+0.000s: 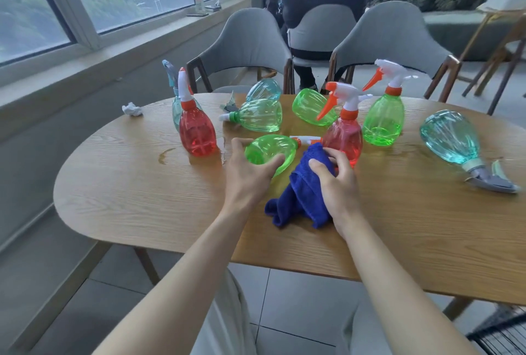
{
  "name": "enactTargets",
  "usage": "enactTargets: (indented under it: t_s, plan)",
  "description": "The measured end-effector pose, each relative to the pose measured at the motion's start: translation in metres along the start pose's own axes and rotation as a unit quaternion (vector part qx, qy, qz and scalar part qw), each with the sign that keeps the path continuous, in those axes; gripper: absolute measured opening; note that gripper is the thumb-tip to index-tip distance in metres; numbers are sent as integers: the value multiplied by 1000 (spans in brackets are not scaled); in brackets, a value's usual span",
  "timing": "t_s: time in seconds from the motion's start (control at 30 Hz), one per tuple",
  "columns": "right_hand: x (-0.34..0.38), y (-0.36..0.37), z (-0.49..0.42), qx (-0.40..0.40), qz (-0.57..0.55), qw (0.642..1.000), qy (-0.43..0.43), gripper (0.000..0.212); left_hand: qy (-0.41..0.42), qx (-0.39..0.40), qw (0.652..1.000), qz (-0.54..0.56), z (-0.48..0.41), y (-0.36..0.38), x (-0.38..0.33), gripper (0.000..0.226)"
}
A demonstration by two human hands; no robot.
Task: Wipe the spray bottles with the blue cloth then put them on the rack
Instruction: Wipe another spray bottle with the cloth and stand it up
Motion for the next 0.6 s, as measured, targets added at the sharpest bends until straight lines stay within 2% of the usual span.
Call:
enactTargets:
  t_s: [0.13, 0.3, 0.37, 0.47, 0.6]
  plan:
    - [2, -1, 0, -1, -6, 1000, -15, 20, 56, -26, 998, -9, 19, -3, 1, 61]
    - [8, 6, 3, 21, 23, 999, -40, 28, 146, 34, 987, -58, 30, 3, -12, 68]
    - [8, 5, 2, 19, 29, 999, -39, 29, 124, 52, 990, -38, 28, -2, -14, 73]
    - [10, 5, 3, 20, 35, 998, -41, 25, 49, 82, 995, 19, 17, -5, -6, 83]
    - [19, 1, 4, -8, 13, 998, -59, 26, 44, 107, 992, -44, 16, 5, 4, 94]
Point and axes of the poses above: each hand's wrist, its own z-axis away from the middle knuckle, its own y-axis out of the palm, x = y × z, the point moved 10 cm from there along -z, towards the middle knuckle, and after that the axes turned 1 degree about y, right-handed, at the moved point
